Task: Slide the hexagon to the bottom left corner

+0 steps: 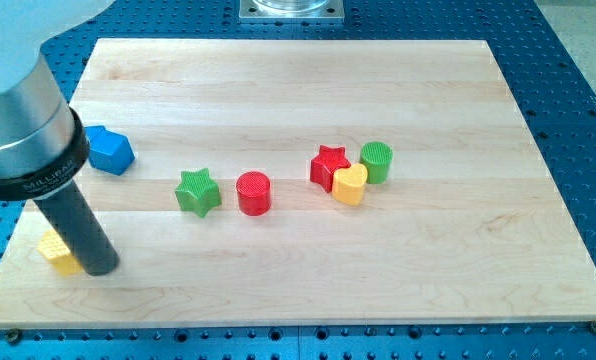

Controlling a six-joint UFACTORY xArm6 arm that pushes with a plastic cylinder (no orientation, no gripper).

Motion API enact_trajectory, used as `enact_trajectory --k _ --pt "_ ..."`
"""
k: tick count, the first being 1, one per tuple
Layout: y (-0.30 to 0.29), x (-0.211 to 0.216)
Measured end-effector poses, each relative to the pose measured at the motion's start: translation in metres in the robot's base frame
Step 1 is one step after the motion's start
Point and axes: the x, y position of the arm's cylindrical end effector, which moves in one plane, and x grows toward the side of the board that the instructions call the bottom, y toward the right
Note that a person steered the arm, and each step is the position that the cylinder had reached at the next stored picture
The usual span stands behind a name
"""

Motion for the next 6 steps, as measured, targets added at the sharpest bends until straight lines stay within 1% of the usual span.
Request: enact_trajectory --k 1,3,4,5,6 --pt "-0.001 -0.026" --pt "-0.001 -0.045" --pt "-0.014 -0.038" --pt "-0.034 -0.013" --pt "-0.027 -0.014"
